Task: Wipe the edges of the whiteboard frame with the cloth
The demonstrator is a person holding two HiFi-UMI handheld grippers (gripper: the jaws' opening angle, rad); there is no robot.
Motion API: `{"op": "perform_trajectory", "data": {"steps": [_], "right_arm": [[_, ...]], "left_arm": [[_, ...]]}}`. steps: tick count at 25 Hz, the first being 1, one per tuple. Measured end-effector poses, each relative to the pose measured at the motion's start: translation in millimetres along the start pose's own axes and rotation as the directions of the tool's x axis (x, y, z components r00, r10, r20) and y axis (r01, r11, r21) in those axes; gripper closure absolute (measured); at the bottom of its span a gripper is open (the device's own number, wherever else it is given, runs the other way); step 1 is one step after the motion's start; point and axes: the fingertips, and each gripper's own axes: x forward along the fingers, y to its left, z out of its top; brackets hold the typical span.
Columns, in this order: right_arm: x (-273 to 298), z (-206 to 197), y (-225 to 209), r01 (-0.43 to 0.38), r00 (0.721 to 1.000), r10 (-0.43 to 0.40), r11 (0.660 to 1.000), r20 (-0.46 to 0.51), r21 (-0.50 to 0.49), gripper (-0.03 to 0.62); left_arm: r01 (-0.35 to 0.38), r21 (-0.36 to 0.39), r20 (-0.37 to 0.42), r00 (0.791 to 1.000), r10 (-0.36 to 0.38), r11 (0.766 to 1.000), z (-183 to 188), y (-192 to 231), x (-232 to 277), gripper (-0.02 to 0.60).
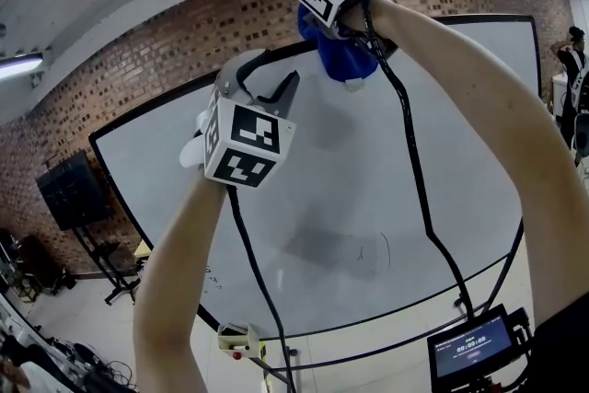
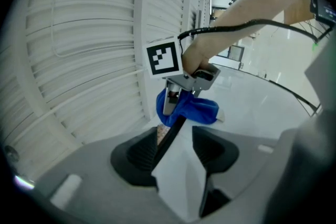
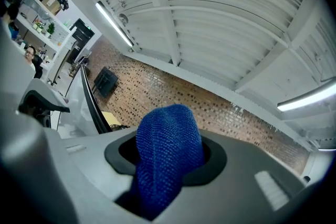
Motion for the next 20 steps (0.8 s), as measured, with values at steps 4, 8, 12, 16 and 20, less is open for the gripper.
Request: {"op": "perform_trajectory", "data": {"steps": [4,8,12,16,20], "right_arm": [[-4,-30,-14,0.02,1.0,-0.02,1.0,-0.007,0.021,0.425],[-11,-46,-28,0.044,0.999,-0.043,0.998,-0.013,0.036,0.425],[-19,-50,-46,0.085,0.996,-0.084,0.995,-0.025,0.046,0.424],[-27,-55,-74,0.148,0.988,-0.146,0.988,-0.056,0.048,0.425],[-35,-68,-95,0.192,0.98,-0.188,0.979,-0.067,0.06,0.425]], "left_arm": [[0.021,0.018,0.004,1.0,-0.021,1.0,-2,-28,8,0.373],[0.039,0.027,0.035,0.999,-0.04,0.999,10,-38,21,0.373],[0.051,0.012,0.088,0.995,-0.052,0.999,32,-36,37,0.372],[0.062,0.002,0.125,0.99,-0.062,0.998,52,-36,56,0.373],[0.081,0.004,0.166,0.983,-0.081,0.997,69,-50,65,0.373]]}}
